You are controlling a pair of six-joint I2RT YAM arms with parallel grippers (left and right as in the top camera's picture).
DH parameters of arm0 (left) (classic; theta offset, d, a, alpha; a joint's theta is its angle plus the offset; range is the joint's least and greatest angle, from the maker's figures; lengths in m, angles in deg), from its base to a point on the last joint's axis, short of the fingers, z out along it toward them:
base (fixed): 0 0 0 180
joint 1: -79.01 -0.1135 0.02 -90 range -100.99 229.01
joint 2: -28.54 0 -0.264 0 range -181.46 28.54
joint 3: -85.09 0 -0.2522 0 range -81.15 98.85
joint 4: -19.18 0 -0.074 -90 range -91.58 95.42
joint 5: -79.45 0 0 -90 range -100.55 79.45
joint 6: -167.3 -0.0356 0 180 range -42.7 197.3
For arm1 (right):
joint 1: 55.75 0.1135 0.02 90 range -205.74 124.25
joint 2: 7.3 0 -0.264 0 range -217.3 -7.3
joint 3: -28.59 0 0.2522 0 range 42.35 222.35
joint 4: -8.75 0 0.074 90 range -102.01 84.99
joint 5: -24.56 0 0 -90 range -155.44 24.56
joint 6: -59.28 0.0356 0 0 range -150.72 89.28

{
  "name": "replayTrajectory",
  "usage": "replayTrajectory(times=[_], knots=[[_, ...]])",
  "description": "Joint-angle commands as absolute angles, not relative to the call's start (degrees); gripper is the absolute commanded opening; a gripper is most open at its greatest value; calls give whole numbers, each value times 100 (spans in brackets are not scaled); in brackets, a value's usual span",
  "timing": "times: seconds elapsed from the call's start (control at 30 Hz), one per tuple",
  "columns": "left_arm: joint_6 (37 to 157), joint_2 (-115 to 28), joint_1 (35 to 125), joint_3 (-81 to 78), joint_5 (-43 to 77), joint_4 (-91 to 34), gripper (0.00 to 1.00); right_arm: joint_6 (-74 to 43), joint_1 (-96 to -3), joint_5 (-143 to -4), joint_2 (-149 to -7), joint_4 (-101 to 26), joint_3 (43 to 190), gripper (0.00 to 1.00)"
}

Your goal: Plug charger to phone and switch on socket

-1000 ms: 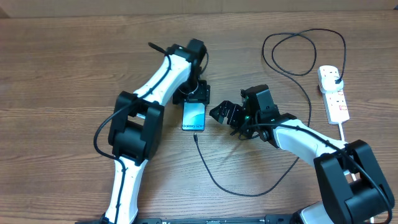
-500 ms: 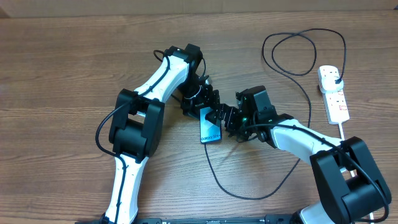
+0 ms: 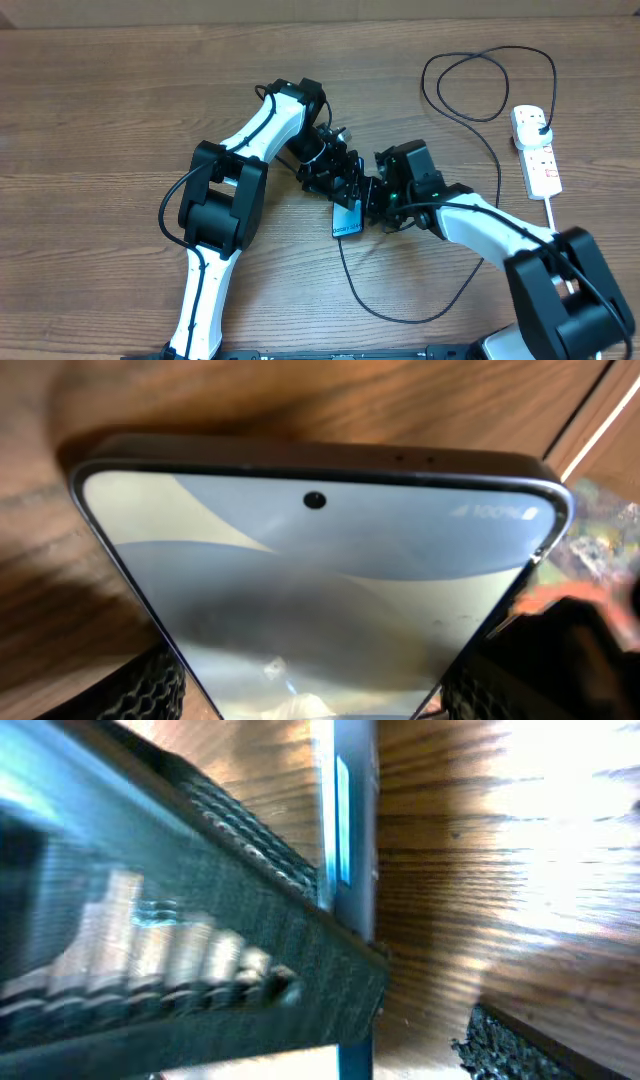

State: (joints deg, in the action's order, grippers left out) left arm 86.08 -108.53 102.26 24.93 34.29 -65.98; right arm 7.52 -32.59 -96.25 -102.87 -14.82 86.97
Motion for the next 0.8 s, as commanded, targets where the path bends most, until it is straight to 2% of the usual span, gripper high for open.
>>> replayTrajectory(times=[0.0,0.17,0.37,0.6,0.7,0.77], knots=[[7939,-11063,10226,2404,3938,-6703,75,426,-3311,-9599,-9771,-1652,8896,100],[7721,-11063,10228,2406,4360,-6722,74,411,-3311,-9596,-9601,-2054,8937,96],[7530,-11063,10250,2406,4493,-6698,77,413,-3257,-9561,-9601,-2422,8935,78],[7539,-11063,10256,2406,4924,-6615,79,415,-3097,-9159,-9603,-2701,8935,71],[7537,-11063,10256,2406,4948,-6615,80,415,-3060,-9116,-9603,-2658,8935,57],[7535,-11063,10256,2406,4944,-6611,81,413,-3034,-9043,-9603,-2655,8935,51]])
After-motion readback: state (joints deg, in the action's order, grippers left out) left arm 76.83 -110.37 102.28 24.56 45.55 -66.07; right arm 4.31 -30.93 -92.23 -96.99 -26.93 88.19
